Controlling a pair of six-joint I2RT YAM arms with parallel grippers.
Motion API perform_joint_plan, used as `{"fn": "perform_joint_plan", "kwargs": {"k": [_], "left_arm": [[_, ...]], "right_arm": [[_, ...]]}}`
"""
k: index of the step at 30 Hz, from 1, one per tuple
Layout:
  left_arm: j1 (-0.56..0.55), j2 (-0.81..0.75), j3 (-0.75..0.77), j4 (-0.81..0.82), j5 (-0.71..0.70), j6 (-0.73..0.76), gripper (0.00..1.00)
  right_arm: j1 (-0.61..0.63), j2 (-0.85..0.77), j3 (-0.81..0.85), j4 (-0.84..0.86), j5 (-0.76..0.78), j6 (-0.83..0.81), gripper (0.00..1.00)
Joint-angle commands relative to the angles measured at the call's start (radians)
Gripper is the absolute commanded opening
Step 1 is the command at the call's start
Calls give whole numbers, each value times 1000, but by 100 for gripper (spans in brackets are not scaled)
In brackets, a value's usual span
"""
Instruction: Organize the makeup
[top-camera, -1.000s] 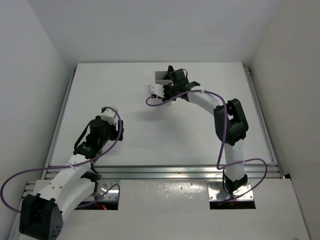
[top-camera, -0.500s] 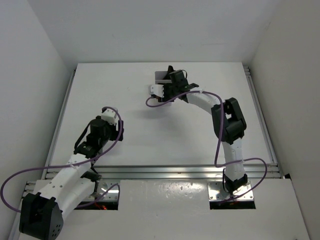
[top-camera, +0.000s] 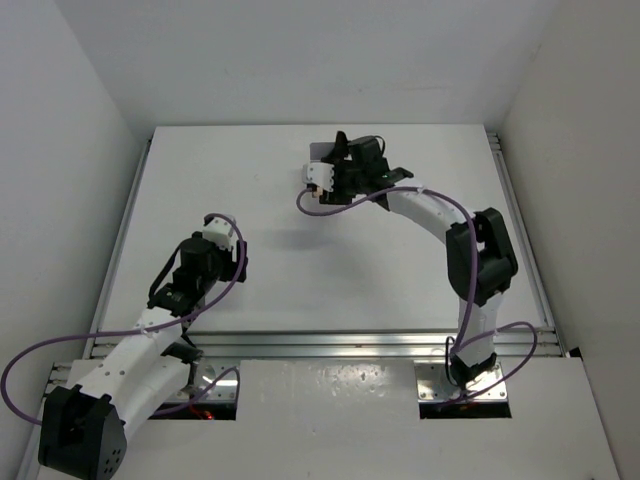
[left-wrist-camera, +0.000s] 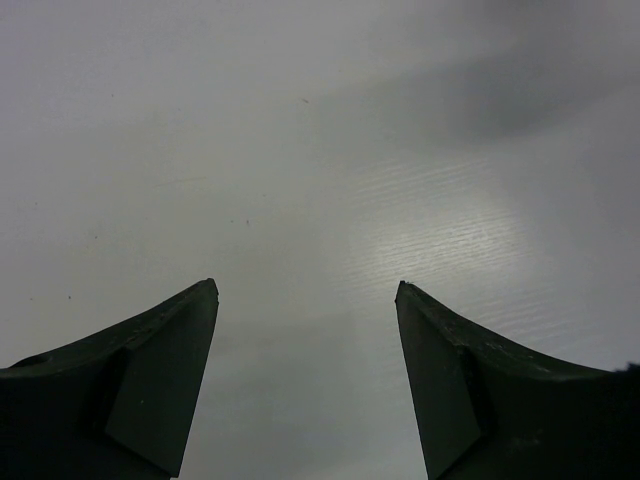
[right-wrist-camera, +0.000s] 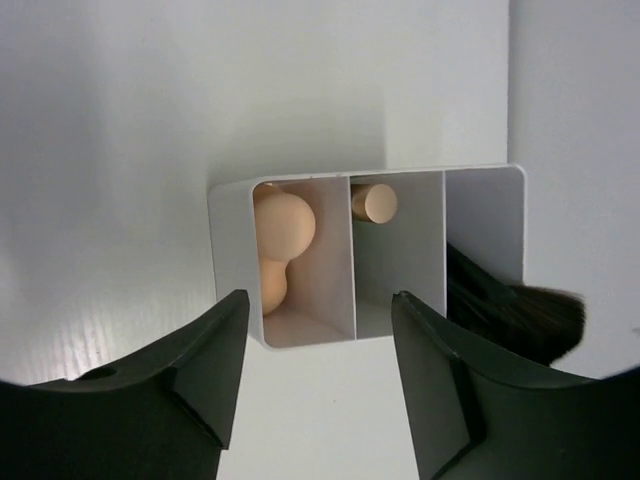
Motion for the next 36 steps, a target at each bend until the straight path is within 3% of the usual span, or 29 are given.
{"fn": "perform_joint_plan", "kwargs": {"k": [1,2,3,5,7,9,15,18,26,36], "left_arm": [[1,-12,8,30,11,8,78],[1,-21,8,30,11,8,78],[1,-21,8,30,11,8,78],[1,-21,-1,30,11,8,78],[1,-30,-1,30,1,8,78],[1,-30,-1,30,-10,8,78],[1,-30,-21,39,-28,-3,78],[1,-30,-21,49,-38,-3,78],[-20,16,-21,62,-38,-3,78],[-48,16,-21,72,-38,-3,78]], "right_arm": [[2,-83,-48,60,8,125,60],[-13,-132,-66,83,36,180,62],[-21,-154,-104,179,51,377,70],[-86,-255,-189,290,125,597,82],[-148,-306,-316,335,251,794,100],[-214,-405,-382,295,298,952,100],[-407,-571,-482,-174,444,1207,100],[-473,-626,-554,-295,476,1278,100],[-478,-700,-637,-429,584,1397,100],[-478,-780,-729,-451,562,1425,100]]}}
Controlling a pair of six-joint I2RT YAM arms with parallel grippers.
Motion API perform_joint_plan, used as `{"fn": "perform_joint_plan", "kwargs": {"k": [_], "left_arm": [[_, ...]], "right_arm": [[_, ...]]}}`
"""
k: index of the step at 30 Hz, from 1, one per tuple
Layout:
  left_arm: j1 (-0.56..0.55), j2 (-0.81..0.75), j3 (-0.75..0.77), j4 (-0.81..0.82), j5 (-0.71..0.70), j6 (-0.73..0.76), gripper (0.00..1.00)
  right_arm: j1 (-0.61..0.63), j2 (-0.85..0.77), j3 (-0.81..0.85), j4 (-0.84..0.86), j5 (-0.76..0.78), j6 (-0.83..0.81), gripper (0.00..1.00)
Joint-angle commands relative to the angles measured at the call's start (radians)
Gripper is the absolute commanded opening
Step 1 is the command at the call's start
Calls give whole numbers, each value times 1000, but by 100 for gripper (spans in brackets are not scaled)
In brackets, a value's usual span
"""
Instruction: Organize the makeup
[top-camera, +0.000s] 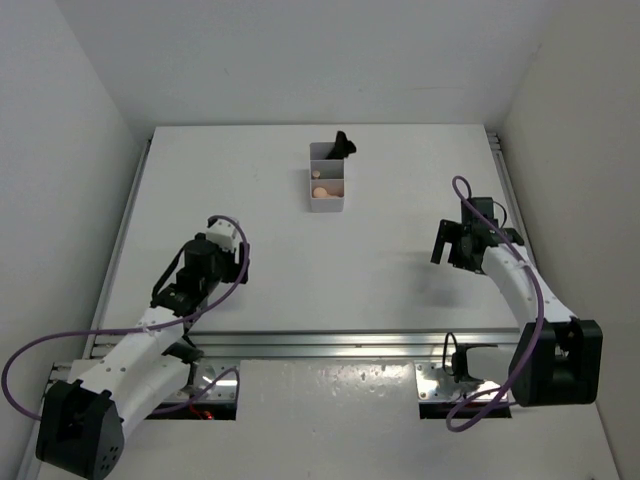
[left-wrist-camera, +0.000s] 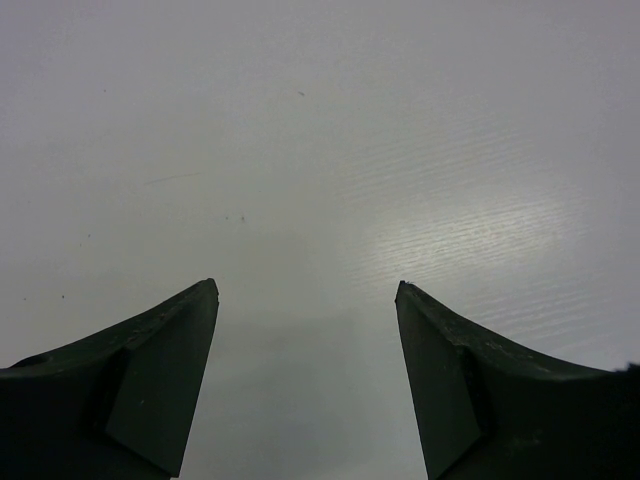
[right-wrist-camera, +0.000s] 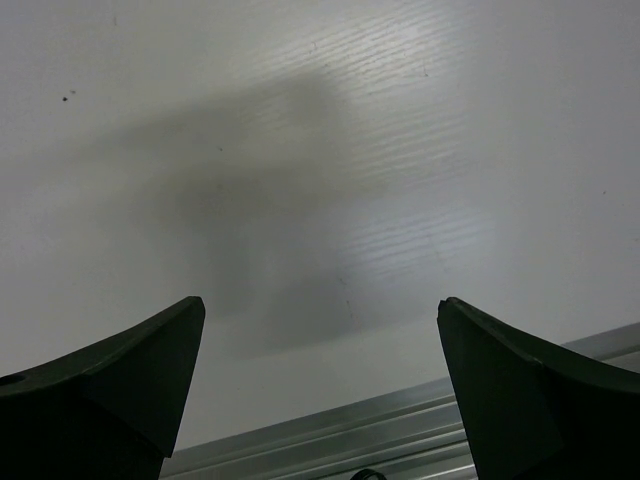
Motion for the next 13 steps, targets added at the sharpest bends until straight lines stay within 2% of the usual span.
{"fn": "perform_joint_plan", "kwargs": {"k": [1,13], "left_arm": [[-17,-2,-6,48,-8,-6,78],[-45,-30,-15,59,-8,3,78]], "right_arm": [[1,-51,-22,-13,9,31,100],[1,-237,-136,12,-18,15,100]]}}
